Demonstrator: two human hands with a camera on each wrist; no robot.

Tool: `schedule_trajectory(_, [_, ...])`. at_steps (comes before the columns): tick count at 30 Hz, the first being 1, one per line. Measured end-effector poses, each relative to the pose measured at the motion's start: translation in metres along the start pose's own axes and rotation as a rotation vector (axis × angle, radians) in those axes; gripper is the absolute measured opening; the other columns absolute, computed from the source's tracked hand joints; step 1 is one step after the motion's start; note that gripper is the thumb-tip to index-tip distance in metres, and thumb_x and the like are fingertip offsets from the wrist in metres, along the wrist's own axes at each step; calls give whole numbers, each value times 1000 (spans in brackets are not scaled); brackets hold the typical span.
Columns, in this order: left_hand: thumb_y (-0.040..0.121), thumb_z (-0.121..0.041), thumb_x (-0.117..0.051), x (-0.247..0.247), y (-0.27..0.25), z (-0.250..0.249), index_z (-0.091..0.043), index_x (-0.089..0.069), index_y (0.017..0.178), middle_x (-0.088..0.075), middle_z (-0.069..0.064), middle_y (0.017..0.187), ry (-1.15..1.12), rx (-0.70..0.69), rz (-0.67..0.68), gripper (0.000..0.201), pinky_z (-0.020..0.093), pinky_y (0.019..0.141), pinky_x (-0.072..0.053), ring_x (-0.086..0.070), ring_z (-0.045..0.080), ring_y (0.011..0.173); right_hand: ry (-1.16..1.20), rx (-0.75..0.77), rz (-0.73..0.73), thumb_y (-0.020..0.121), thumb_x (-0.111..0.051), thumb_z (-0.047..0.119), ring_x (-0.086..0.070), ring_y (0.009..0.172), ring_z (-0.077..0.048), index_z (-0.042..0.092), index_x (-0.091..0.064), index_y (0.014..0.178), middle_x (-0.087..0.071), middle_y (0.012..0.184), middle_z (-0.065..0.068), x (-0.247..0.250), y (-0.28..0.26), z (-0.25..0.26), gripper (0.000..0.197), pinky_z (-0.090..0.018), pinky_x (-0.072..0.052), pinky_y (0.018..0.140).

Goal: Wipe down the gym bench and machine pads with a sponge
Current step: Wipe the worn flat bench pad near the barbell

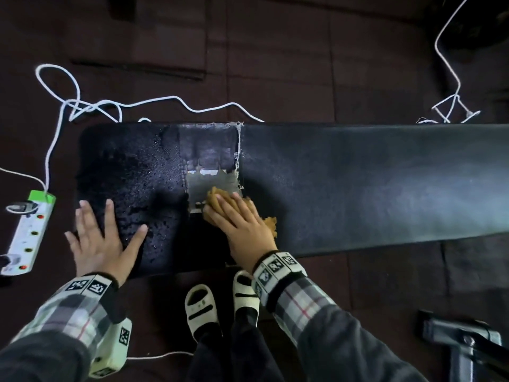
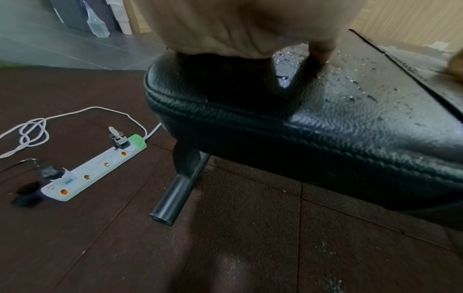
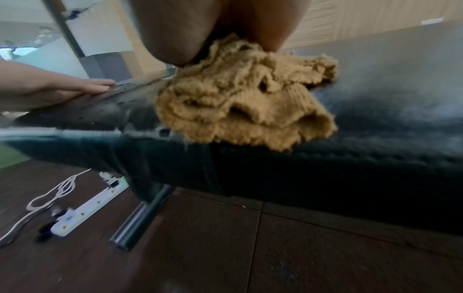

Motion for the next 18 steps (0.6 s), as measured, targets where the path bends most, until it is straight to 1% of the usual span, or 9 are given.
schedule_trajectory(2, [80, -77, -26, -3, 2, 3, -24, -3, 155, 15, 11, 161, 24, 16, 28, 95, 48, 117, 7, 12, 22, 148, 43, -108, -30, 78, -36, 16, -24, 140, -30, 29, -34, 143, -30, 151, 3, 8, -4, -18, 66, -45, -19, 114])
schedule_trajectory(3, [85, -75, -31, -5, 2, 4, -25, 0, 155, 18, 10, 160, 43, 22, 51, 91, 48, 118, 7, 14, 21, 148, 63, -145, -35, 80, -33, 16, -20, 142, -30, 29, -30, 145, -25, 153, 3, 12, -1, -22, 66, -45, -17, 114])
schedule_trajectory(6, [90, -65, -37, -7, 3, 3, -26, 6, 154, 23, 9, 159, 68, 35, 110, 87, 47, 118, 9, 18, 21, 147, 112, -218, 29, 90, -32, 14, 7, 144, -27, 30, -9, 149, 0, 158, 6, 12, 15, -23, 66, -43, 1, 117])
schedule_trajectory(8, [89, -64, -37, -5, 2, 0, -26, 7, 154, 24, 9, 159, 54, 36, 129, 87, 45, 117, 11, 20, 20, 147, 109, -249, 25, 91, -38, 12, 15, 143, -27, 29, -2, 149, 9, 157, 5, 8, 25, -14, 70, -43, 6, 117])
schedule_trajectory(10, [90, -62, -39, -4, 1, -2, -26, 6, 154, 24, 10, 159, 37, 28, 139, 86, 45, 117, 11, 20, 20, 147, 112, -271, 20, 89, -42, 11, 12, 143, -30, 26, -4, 149, 6, 158, 0, 1, 32, 4, 73, -46, 2, 117])
schedule_trajectory(13, [94, -50, -47, 3, 4, -5, -25, -3, 155, 16, 12, 160, -31, -40, 91, 79, 50, 117, 6, 13, 24, 148, 45, -242, -36, 79, -37, 16, -19, 141, -33, 20, -25, 146, -22, 154, -6, -5, 30, 45, 68, -48, -15, 113])
schedule_trajectory(15, [96, -44, -51, 10, 6, -3, -21, -14, 154, 7, 16, 161, -55, -118, 64, 72, 57, 116, -3, 3, 30, 149, 6, -199, -59, 75, -32, 19, -26, 139, -32, 22, -30, 144, -30, 151, -5, -15, 16, 72, 69, -47, -19, 110])
schedule_trajectory(16, [96, -49, -46, 13, 9, 0, -20, -17, 154, 4, 17, 161, -42, -161, 69, 71, 58, 116, -7, -1, 31, 149, 17, -193, -58, 75, -33, 19, -26, 139, -30, 23, -31, 144, -30, 151, -4, -20, 4, 81, 69, -47, -19, 111])
schedule_trajectory(18, [90, -60, -27, 13, 22, 4, -20, -16, 154, 2, 17, 161, 2, -259, 100, 76, 57, 116, -8, -5, 32, 149, 46, -268, -70, 75, -36, 16, -23, 139, -28, 24, -31, 144, -29, 152, -2, -26, -21, 78, 70, -49, -23, 113])
Point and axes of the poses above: each hand's wrist, its own y-axis towards the middle knuckle, its own x-axis out of the back of the hand, z = x × y, the point moved 10 cm from there along y, towards the middle knuckle
